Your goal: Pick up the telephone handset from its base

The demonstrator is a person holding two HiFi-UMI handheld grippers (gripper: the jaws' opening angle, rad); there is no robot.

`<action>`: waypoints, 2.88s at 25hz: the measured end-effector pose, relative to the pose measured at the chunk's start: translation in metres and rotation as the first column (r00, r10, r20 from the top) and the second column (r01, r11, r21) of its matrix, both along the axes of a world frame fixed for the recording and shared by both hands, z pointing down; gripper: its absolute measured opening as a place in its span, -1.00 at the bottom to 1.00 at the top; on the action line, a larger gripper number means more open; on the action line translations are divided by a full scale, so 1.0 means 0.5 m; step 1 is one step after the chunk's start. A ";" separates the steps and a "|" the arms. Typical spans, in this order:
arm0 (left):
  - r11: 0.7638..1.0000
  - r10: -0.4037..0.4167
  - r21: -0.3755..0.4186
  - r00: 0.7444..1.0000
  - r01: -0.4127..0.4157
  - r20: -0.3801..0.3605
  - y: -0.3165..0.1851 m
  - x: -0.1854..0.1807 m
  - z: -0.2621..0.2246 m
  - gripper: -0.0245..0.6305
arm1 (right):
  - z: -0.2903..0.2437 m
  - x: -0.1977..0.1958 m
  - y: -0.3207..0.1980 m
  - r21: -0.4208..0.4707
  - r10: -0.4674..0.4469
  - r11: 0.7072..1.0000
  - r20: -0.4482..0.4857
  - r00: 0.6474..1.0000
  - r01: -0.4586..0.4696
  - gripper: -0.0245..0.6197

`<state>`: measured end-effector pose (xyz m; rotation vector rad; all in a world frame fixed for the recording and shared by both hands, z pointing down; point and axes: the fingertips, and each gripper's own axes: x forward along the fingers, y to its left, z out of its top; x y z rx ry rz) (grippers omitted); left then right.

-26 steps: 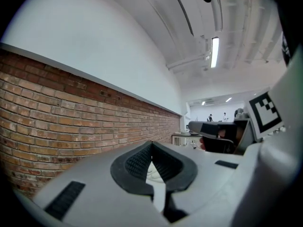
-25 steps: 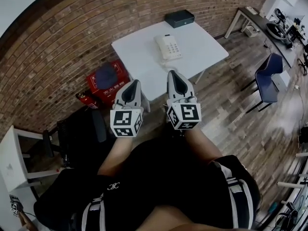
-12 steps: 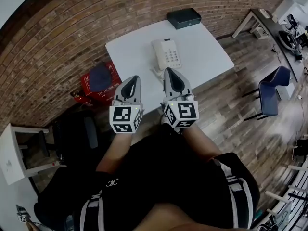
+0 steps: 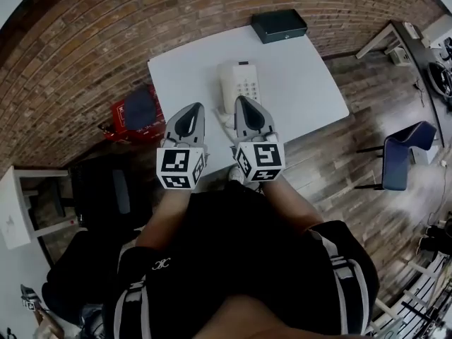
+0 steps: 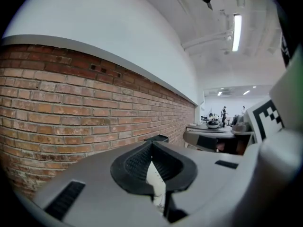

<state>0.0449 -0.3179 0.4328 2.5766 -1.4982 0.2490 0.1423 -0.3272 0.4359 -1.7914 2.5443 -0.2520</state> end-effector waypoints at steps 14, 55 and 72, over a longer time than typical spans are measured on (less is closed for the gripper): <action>0.997 -0.065 -0.053 0.998 0.065 -0.004 -0.076 -0.064 0.034 -0.92 | 0.162 -0.038 -0.177 -0.207 -0.019 0.978 -0.094 0.995 -0.001 -0.56; 0.986 -0.160 -0.049 0.987 0.159 -0.013 -0.097 -0.226 0.023 -0.92 | 0.408 -0.040 -0.310 -0.638 0.000 0.759 -0.194 0.981 -0.126 -0.31; 0.998 -0.069 -0.003 0.996 0.069 -0.055 -0.142 -0.170 -0.012 -0.92 | 0.051 -0.040 -0.243 -0.224 0.043 0.974 0.012 0.999 -0.039 -0.31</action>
